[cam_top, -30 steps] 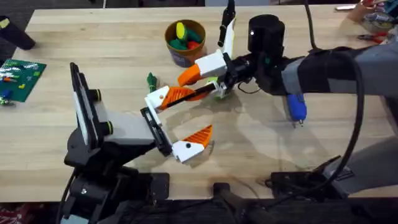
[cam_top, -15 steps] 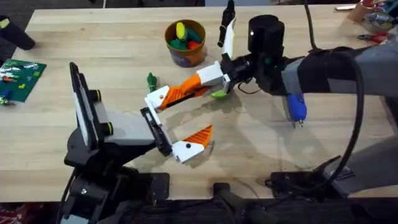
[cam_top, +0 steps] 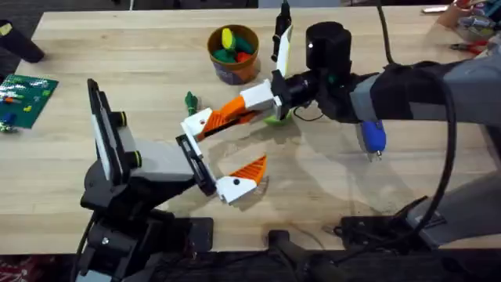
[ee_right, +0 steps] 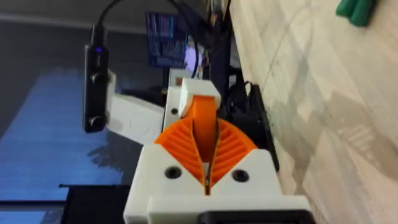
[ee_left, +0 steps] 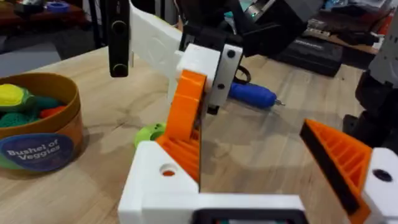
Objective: Pick up the gripper from the table and insert it into the empty holder that is missing its gripper. Then pick up a screw, insert it into the mounting hole, and use the screwdriver to tighten it. Finally, clean up the table by picking up the vegetable and placing it into the bucket.
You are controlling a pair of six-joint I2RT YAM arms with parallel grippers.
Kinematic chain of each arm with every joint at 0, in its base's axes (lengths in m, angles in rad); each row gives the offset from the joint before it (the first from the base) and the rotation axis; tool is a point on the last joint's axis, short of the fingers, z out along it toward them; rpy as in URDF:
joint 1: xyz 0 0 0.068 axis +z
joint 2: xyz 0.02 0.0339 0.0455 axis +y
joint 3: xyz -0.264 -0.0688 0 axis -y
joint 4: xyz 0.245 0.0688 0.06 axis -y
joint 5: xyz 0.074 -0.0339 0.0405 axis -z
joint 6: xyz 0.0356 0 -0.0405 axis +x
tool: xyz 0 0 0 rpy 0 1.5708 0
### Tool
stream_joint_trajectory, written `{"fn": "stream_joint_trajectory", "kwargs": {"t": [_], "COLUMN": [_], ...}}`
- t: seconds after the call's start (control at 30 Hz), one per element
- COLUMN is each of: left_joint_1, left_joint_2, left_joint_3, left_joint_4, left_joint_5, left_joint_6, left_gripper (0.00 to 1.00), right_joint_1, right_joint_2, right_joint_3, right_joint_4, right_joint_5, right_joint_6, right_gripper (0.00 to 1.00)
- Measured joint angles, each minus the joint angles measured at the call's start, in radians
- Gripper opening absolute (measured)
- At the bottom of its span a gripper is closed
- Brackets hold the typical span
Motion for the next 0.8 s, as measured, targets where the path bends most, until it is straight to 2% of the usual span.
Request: {"fn": "stream_joint_trajectory", "kwargs": {"t": [0.43, 0.63, 0.8], "left_joint_1": [0.004, 0.004, 0.003], "left_joint_2": [0.0, 0.0, 0.0], "left_joint_3": [0.0, 0.0, 0.0], "left_joint_4": [0.001, 0.001, 0.002], "left_joint_5": [-0.024, -0.027, -0.017], "left_joint_6": [-0.02, -0.02, -0.012], "left_gripper": [0.984, 0.984, 0.984], "right_joint_1": [0.016, 0.019, 0.032], "right_joint_2": [-0.007, -0.007, -0.007], "right_joint_3": [0.0, 0.0, 0.0], "right_joint_4": [0.002, -0.002, -0.009], "right_joint_5": [0.059, 0.077, 0.095], "right_joint_6": [0.022, 0.027, 0.03], "right_gripper": [0.026, 0.144, 0.306]}}
